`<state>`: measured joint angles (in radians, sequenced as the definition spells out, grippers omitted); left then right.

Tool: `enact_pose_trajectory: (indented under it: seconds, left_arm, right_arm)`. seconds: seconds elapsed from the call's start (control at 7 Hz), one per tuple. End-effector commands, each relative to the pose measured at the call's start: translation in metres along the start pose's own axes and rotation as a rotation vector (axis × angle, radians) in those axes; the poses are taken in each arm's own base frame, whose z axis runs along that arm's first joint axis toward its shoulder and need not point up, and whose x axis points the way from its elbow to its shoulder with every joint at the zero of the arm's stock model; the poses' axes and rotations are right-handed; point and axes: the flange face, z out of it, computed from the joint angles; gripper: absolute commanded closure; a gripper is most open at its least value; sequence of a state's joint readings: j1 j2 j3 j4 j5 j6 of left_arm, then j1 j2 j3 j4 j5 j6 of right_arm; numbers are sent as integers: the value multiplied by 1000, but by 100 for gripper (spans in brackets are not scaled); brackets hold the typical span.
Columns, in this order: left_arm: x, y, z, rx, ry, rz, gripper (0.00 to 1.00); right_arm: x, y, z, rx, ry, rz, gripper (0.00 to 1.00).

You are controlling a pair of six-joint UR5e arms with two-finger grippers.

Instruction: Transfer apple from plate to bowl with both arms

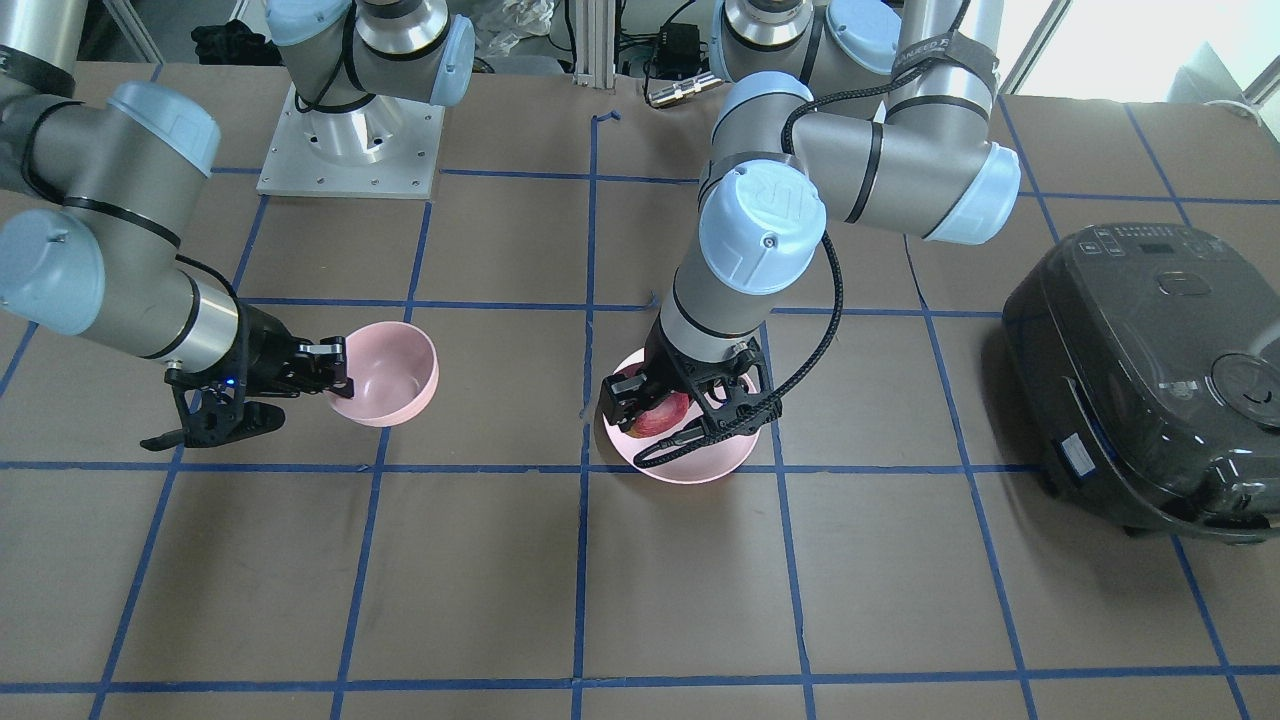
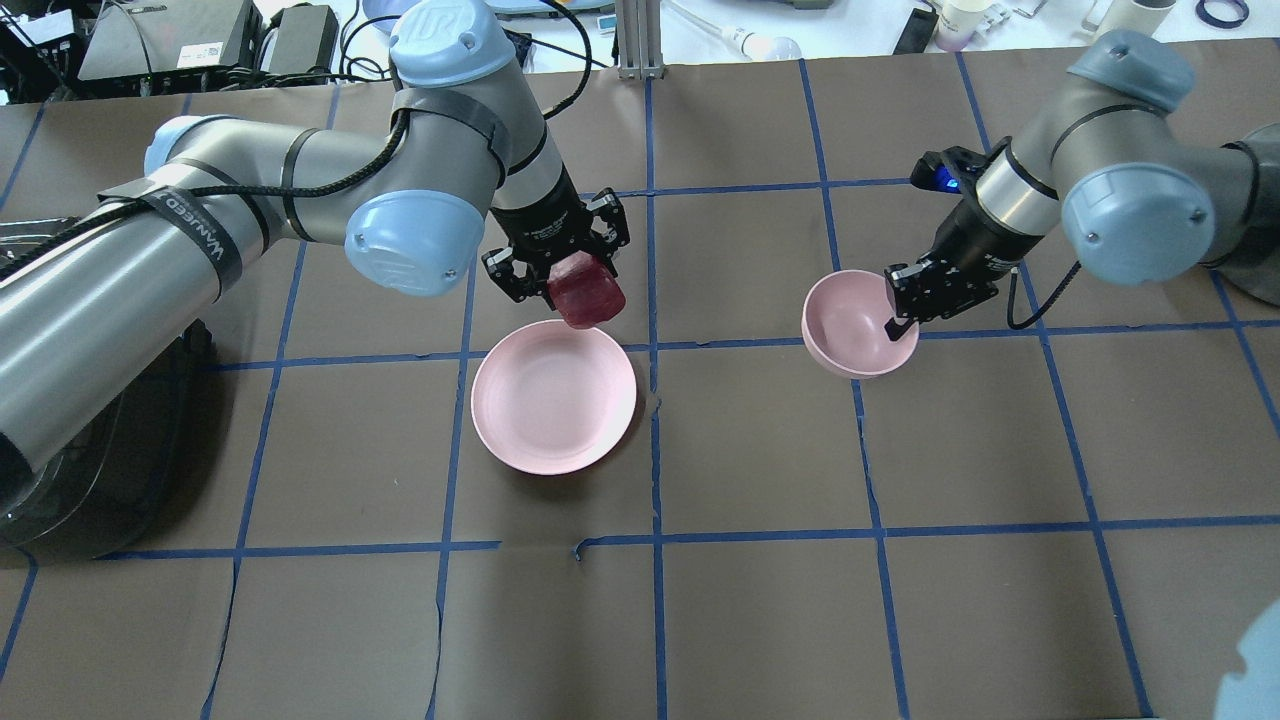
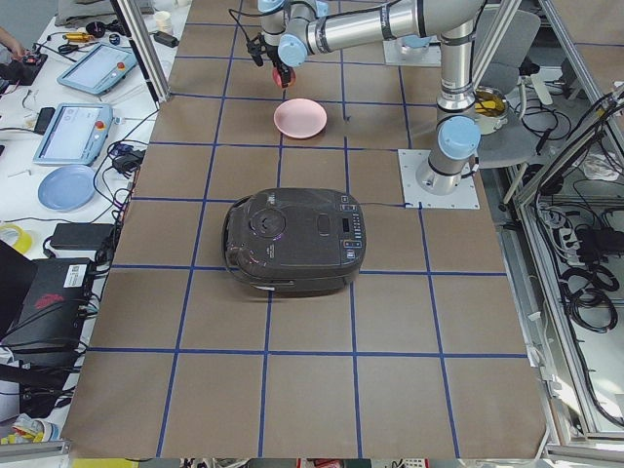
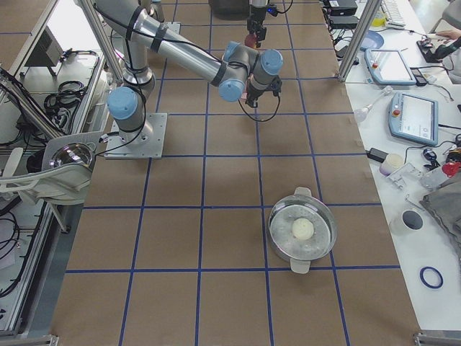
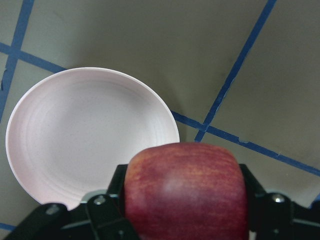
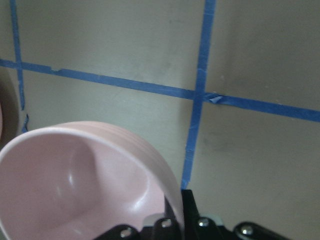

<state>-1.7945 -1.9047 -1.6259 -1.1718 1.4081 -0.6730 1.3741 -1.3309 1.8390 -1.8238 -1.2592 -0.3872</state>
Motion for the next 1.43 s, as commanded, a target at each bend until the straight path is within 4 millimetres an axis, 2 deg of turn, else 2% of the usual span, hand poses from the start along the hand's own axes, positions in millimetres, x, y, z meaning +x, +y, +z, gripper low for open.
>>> enact_pose_trajectory:
  seconds: [0.0,0.14,0.29,0.57,0.86,1.0,1.14,1.29]
  left_arm:
    - [11,13,7,-22,6,-31,100]
    - [26,32,18,-34,7,-40,100]
    - [40,52,28,-45,-4,-55,100]
    - [46,58,30,-46,-4,-83,100]
    - [48,61,31,-52,-1,-120,100]
    - [53,69,33,-78,14,-135,100]
    - [55,73,36,-86,11,-141,100]
    - [56,77,37,-88,8,-156,100]
  right_arm:
    - [-22,0,27,-12,-42,-32,100]
    - [-51,0,44,-7,-23,-29,100]
    - [-70,-2,56,5,-4,15,100]
    - [-63,6,78,-16,2,38,100]
    - [-54,4,100,-10,5,36,99]
    - [-53,6,105,-18,5,40,79]
    - [-52,8,108,-17,7,40,68]
    - [-51,8,103,-10,22,51,26]
